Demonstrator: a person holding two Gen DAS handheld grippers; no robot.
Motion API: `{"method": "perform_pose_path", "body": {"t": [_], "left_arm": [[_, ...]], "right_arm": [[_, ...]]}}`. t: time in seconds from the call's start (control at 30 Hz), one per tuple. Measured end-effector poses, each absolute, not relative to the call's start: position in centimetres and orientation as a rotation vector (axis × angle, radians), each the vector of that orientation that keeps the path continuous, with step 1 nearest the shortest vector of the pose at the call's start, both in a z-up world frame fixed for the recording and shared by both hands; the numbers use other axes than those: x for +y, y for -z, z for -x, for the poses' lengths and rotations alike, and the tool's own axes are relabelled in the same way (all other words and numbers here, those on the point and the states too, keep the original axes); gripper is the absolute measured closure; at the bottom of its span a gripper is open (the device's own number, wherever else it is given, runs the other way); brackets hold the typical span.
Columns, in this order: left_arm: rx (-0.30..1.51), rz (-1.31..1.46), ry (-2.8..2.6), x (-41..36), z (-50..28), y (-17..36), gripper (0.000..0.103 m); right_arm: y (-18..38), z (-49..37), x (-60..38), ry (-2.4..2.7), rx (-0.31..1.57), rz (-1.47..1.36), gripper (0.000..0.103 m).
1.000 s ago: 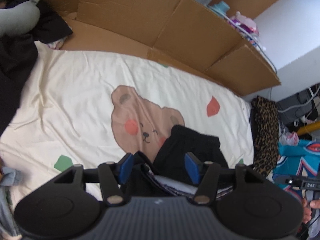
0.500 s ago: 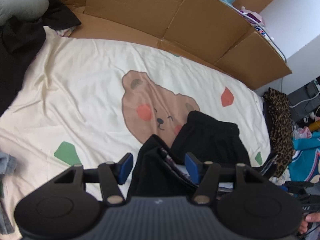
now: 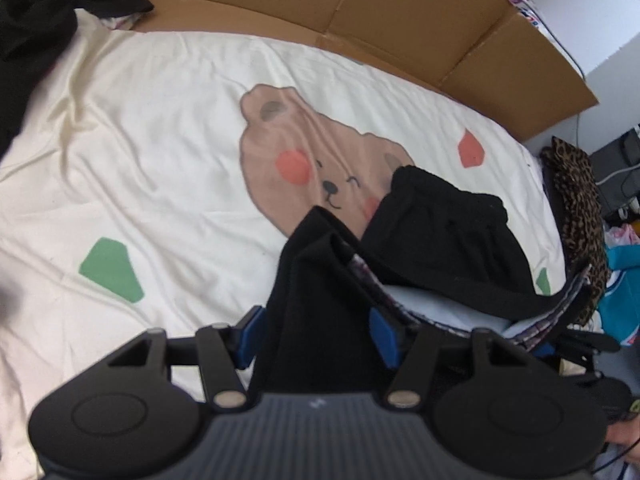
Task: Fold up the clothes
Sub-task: 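Move both open tools to the plaid-lined waistband edge of the shorts, then close both tools on the shorts waistband edge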
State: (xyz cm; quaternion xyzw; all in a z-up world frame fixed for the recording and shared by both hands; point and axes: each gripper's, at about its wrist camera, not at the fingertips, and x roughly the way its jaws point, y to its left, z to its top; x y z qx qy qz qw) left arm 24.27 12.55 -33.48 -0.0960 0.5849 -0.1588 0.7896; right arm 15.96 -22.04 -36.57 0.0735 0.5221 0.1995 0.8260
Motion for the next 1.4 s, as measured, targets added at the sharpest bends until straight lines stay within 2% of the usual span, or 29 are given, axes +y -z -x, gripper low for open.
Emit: {"method": "perform_pose_path", "body": {"t": [0.57,0.8,1.07,1.17,1.3,1.4], "left_arm": [[1.199,0.170,0.356,12.7,-25.7,34.7,0.042],[1.170,0.125,0.398,12.2,-26.6,35.3,0.047],[1.163,0.073,0.422,11.0,-27.6,36.3,0.054],[1.159,0.056,0.435,10.5,-27.9,36.7,0.058],[1.163,0.033,0.452,9.8,-28.4,37.4,0.071],[1.165,0.017,0.460,9.4,-28.4,37.8,0.074]], "right_arm": [[34.9,-18.7,-26.2,-0.290,0.990,-0.179,0.050],[34.7,-19.0,-30.1,-0.191,0.962,-0.192,0.050],[36.3,-19.4,-32.5,-0.142,0.980,-0.224,0.050],[36.9,-19.8,-32.4,-0.151,0.991,-0.223,0.050],[37.8,-20.4,-32.4,-0.163,1.012,-0.234,0.052],[38.3,-20.7,-32.6,-0.167,1.024,-0.257,0.054]]}}
